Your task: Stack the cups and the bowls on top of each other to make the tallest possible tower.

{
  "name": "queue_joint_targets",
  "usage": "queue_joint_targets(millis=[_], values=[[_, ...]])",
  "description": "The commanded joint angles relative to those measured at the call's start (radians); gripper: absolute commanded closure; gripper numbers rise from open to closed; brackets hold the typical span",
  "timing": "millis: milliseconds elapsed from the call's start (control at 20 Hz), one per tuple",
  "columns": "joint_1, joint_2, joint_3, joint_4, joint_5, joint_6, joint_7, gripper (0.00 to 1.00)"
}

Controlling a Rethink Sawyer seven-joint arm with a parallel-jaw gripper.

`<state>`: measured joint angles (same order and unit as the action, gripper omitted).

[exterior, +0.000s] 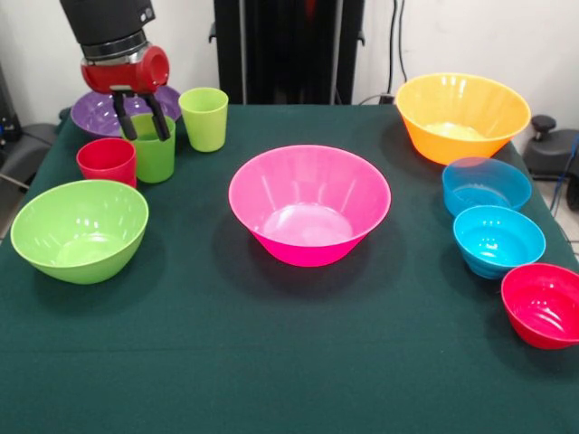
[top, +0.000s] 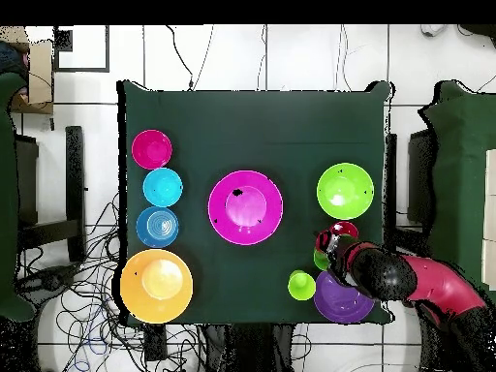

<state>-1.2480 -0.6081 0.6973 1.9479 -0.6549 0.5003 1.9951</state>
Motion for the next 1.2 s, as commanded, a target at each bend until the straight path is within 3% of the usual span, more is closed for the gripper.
queue_joint_targets(millis=[50,1200], values=[[0.005,-0.016,0.051,-0.066,-0.065,0.153,-0.314,0.0],[-0.016,0.054,0.091,-0.16,-0.097,0.214,-0.369,0.0]])
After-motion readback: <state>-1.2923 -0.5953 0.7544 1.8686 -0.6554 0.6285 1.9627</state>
